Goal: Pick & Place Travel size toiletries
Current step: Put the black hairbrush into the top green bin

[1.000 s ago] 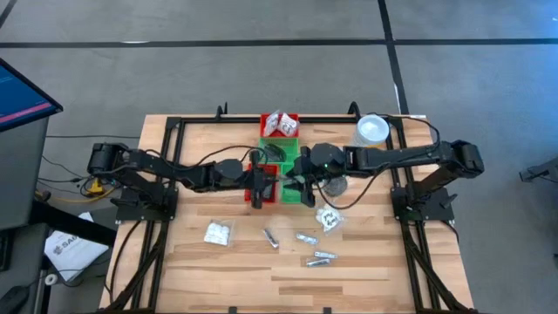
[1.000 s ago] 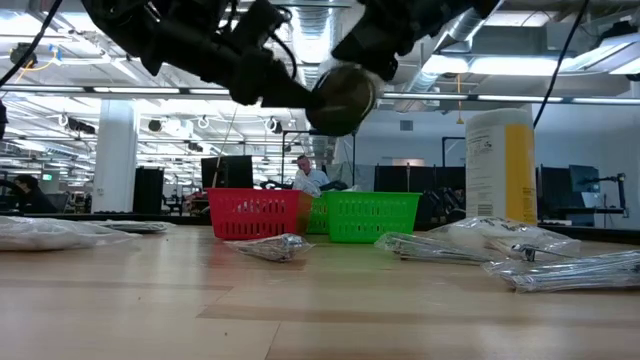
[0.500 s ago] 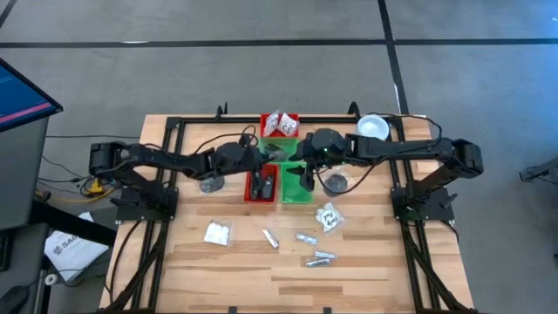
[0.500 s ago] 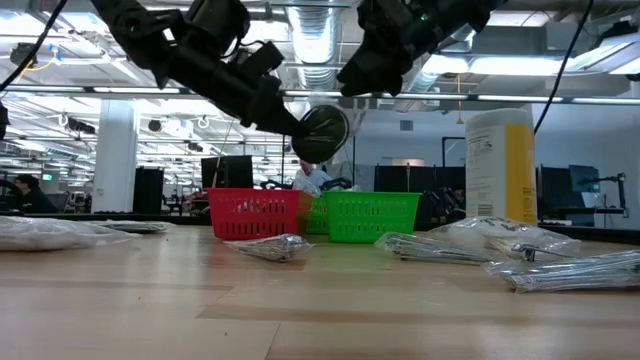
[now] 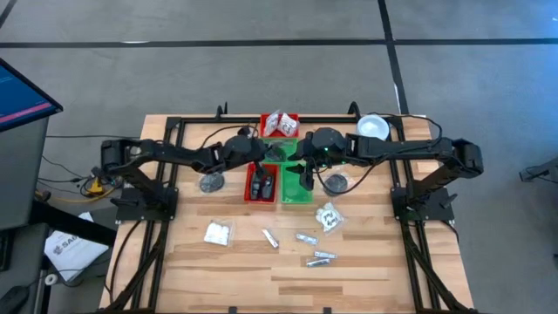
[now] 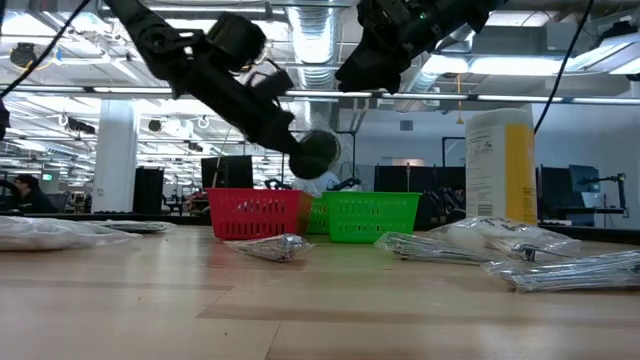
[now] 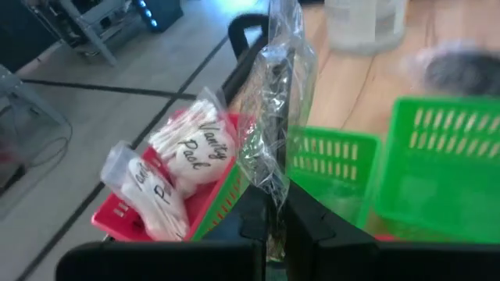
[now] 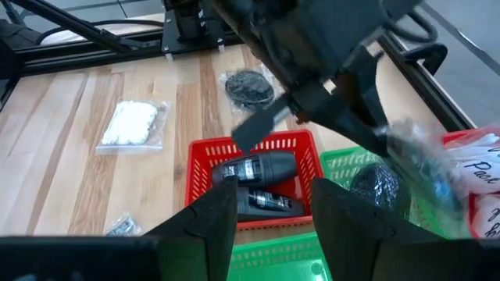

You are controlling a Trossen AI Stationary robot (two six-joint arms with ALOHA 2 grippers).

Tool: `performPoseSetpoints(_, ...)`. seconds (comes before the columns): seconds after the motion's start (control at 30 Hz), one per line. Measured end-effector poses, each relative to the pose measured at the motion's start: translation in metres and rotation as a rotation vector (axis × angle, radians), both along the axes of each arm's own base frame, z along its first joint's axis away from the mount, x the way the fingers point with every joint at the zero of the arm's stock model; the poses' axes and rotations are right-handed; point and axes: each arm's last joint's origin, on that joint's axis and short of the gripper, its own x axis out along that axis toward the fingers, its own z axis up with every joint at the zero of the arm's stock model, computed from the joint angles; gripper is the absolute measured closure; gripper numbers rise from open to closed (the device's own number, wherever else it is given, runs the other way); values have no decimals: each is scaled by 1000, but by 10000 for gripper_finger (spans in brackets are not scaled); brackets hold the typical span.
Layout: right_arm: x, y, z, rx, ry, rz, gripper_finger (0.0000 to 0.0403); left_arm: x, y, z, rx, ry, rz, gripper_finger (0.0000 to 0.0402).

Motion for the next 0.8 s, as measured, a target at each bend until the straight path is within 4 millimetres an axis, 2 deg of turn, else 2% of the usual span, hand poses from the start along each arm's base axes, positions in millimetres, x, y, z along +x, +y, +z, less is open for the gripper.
performPoseSetpoints(0.13, 0, 3, -1, 2, 14, 8, 248, 11, 6, -7, 18, 120, 31, 396)
performPoseSetpoints(0.37, 0, 5, -1, -10, 19, 24, 246, 26, 10, -9, 18, 157, 34, 396)
performPoseSetpoints(0.53, -1, 5, -2, -9, 25, 24, 251, 27, 12, -11, 49, 244, 53, 395)
performPoseSetpoints(0.63, -1, 5, -2, -14, 25, 27, 254, 27, 12, -9, 52, 240, 51, 394)
performPoseSetpoints(0.8, -1, 5, -2, -16, 24, 28, 255, 28, 8, -9, 67, 259, 27, 374)
